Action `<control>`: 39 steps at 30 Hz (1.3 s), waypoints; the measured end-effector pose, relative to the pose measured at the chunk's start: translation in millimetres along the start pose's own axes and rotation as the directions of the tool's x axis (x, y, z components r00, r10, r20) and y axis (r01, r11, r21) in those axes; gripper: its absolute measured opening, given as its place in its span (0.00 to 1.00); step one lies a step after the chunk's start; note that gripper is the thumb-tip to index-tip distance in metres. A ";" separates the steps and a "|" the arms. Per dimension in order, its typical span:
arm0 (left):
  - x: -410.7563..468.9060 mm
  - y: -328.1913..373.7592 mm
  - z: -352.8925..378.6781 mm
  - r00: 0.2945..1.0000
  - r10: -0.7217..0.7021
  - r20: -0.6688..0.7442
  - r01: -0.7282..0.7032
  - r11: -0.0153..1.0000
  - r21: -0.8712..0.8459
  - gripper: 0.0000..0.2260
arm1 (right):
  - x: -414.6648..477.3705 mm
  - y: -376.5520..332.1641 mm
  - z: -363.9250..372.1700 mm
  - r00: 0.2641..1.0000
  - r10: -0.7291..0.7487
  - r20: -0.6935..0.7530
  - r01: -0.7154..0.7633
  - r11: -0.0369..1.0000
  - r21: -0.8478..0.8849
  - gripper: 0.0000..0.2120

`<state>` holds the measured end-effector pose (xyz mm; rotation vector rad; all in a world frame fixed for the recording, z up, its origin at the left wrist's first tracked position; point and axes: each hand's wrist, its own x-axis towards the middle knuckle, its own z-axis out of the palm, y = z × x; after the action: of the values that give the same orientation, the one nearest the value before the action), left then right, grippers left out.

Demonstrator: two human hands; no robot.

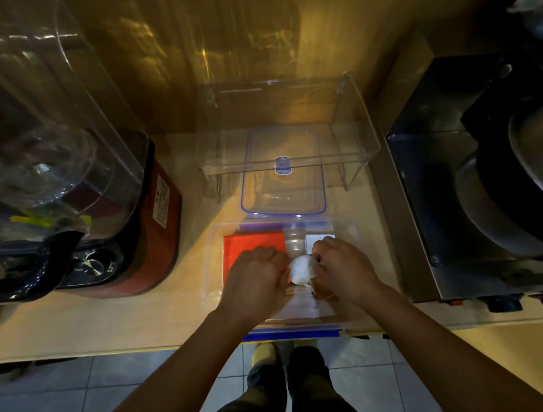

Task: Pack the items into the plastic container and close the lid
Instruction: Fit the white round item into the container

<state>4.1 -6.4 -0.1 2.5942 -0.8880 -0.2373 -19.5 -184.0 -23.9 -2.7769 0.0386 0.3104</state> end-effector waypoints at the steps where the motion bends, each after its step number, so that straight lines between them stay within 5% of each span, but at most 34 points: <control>1: 6.8 1.3 3.5 0.999 0.011 0.037 -0.012 0.999 0.041 0.14 | 0.1 -1.6 0.7 1.000 -0.016 -0.021 0.015 1.000 -0.021 0.07; 6: 25.9 -1.2 29.5 0.980 0.028 0.199 -0.069 0.977 0.203 0.21 | 0.9 -9.9 5.6 0.989 0.146 -0.017 -0.147 0.980 -0.131 0.17; 10: 26.6 1.2 46.3 0.957 -0.057 0.286 -0.040 0.946 0.320 0.28 | 5.2 -17.3 6.8 0.966 0.260 0.011 -0.255 0.956 -0.147 0.16; 17: 26.1 0.0 55.9 0.971 -0.030 0.238 -0.037 0.961 0.275 0.28 | 13.9 -24.8 2.3 0.940 0.337 0.058 -0.333 0.940 -0.068 0.16; 23: 23.1 -12.3 48.0 0.982 0.018 0.190 -0.053 0.982 0.180 0.31 | 14.7 -14.2 -1.9 0.936 0.340 0.096 -0.353 0.891 0.286 0.18; 28: 11.4 -29.4 37.6 0.984 -0.070 0.163 0.037 0.980 0.196 0.40 | 15.8 -8.4 2.1 0.936 0.340 0.095 -0.351 0.926 0.139 0.26; 39: 7.9 -32.9 31.0 0.974 -0.056 0.219 0.015 0.983 0.185 0.33 | 26.5 -8.1 8.4 0.971 0.238 -0.022 -0.237 0.971 0.042 0.04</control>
<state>19.9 3.1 -42.2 2.7953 -0.9816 -0.4880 5.1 -173.3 -34.7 -2.7389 0.3820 0.3283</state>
